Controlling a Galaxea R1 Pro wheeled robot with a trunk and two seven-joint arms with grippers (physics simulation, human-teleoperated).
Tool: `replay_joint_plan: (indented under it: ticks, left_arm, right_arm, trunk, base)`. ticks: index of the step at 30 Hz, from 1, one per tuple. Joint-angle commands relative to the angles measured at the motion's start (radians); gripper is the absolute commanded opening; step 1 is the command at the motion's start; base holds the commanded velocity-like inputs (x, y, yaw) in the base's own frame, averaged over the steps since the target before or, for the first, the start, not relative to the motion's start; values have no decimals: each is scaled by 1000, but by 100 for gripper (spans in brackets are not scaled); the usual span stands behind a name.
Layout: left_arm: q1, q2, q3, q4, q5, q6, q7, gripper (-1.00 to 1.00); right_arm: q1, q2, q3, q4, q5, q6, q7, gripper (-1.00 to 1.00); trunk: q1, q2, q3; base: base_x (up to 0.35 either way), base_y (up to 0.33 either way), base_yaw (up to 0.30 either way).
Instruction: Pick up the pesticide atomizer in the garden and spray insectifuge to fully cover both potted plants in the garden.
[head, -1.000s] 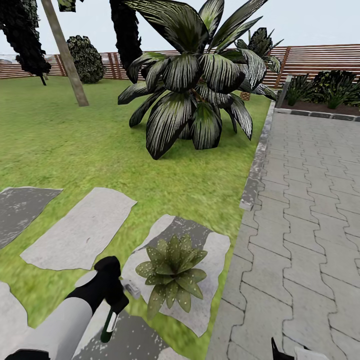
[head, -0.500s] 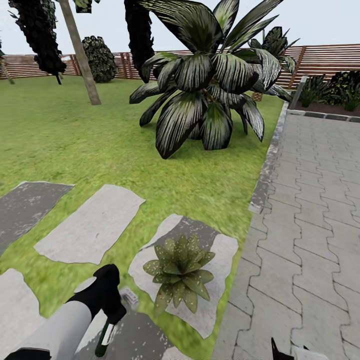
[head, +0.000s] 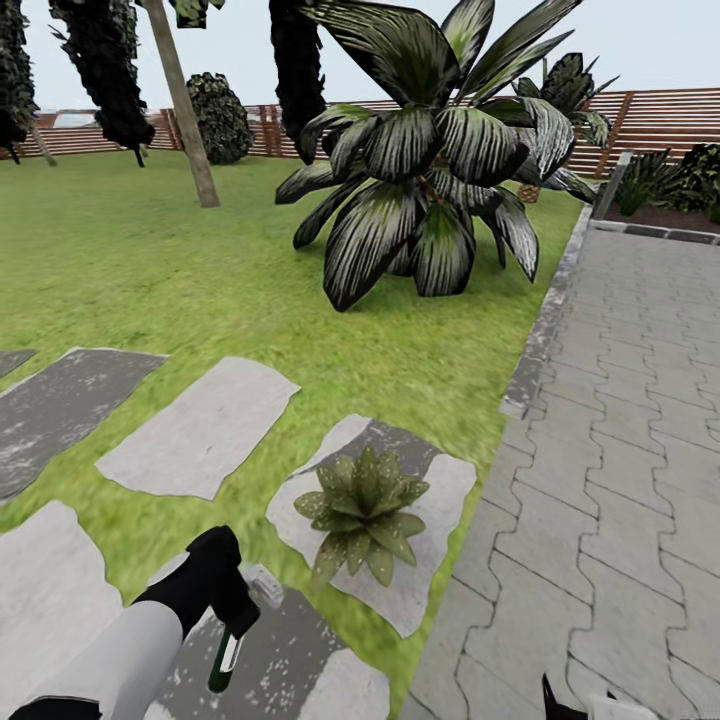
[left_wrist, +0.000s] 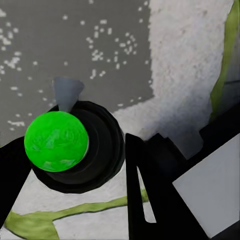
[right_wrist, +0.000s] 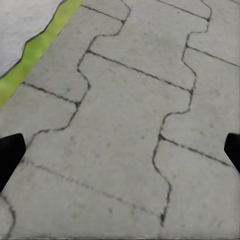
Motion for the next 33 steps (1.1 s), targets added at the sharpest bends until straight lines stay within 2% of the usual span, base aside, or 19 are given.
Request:
replay_joint_plan:
  ticks: [1, 15, 20, 30, 33]
  left_arm:
    - [0, -3, -4, 0, -5, -8, -2, -100]
    - [0, -25, -4, 7, -4, -23, 21, -100]
    - [0, -34, -3, 15, -3, -23, 67, -100]
    - [0, -45, -3, 9, -2, -23, 68, -100]
    - [0, -45, -3, 6, -2, -24, 69, -100]
  right_arm:
    - [-1, 1, -8, -1, 4, -3, 8, 100]
    - [-1, 1, -8, 0, 5, -3, 8, 100]
    - [-1, 3, -7, 0, 5, -3, 8, 100]
    - [-2, 3, -6, 2, 6, -3, 8, 100]
    - [-2, 3, -6, 2, 5, -3, 8, 100]
  trunk:
    - [-1, 0, -1]
    - [-1, 0, -1]
    - [-1, 0, -1]
    - [-1, 0, -1]
    - [-1, 0, -1]
  base:
    - [-190, -1, 65]
    - [-21, 0, 11]
    - [0, -128, 221]
    - [0, -71, 276]
    - [0, -9, 77]
